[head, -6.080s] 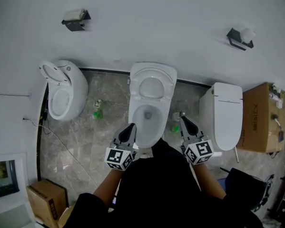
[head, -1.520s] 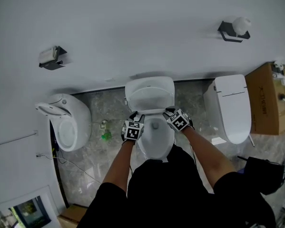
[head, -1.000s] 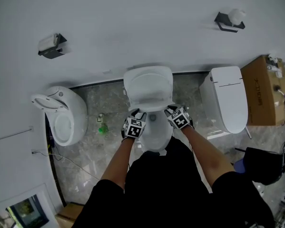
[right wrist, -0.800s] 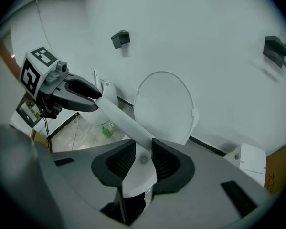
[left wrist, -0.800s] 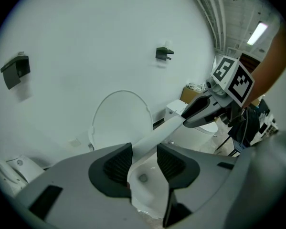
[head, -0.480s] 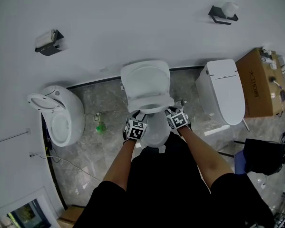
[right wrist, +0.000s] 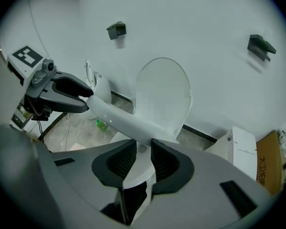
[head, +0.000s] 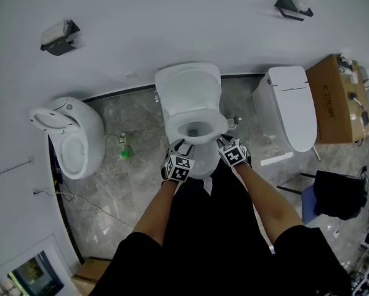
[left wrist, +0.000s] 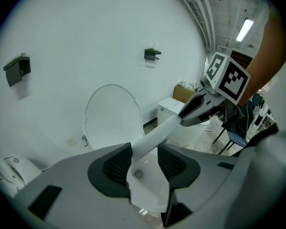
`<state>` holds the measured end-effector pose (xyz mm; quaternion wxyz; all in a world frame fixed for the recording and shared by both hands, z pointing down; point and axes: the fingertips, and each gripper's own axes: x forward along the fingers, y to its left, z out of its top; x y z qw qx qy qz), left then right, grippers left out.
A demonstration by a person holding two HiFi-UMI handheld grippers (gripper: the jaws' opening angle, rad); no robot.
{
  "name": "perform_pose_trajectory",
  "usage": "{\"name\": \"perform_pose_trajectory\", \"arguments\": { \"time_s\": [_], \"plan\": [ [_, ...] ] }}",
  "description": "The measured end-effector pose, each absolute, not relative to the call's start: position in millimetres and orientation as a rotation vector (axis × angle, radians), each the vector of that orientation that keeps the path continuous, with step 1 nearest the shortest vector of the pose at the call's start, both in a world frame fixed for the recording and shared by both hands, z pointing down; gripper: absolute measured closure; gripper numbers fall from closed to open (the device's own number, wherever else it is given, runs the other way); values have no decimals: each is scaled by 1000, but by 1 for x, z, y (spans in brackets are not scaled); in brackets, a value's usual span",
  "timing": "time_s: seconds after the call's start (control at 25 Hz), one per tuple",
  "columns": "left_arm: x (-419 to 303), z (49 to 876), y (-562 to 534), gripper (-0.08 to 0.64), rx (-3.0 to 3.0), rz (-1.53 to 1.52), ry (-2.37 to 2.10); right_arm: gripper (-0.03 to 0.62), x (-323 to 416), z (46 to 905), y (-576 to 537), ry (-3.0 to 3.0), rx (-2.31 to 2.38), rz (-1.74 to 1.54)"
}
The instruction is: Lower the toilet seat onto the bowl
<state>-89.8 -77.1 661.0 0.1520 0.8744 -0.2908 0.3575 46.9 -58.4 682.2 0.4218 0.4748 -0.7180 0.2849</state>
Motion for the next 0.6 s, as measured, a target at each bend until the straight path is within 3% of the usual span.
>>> {"name": "perform_pose_trajectory", "arguments": {
  "time_s": [0.6],
  "plan": [
    [-96,699,-13,379,2523,1132,-738,476,41,721,0,-1748,988,596]
  ]
}}
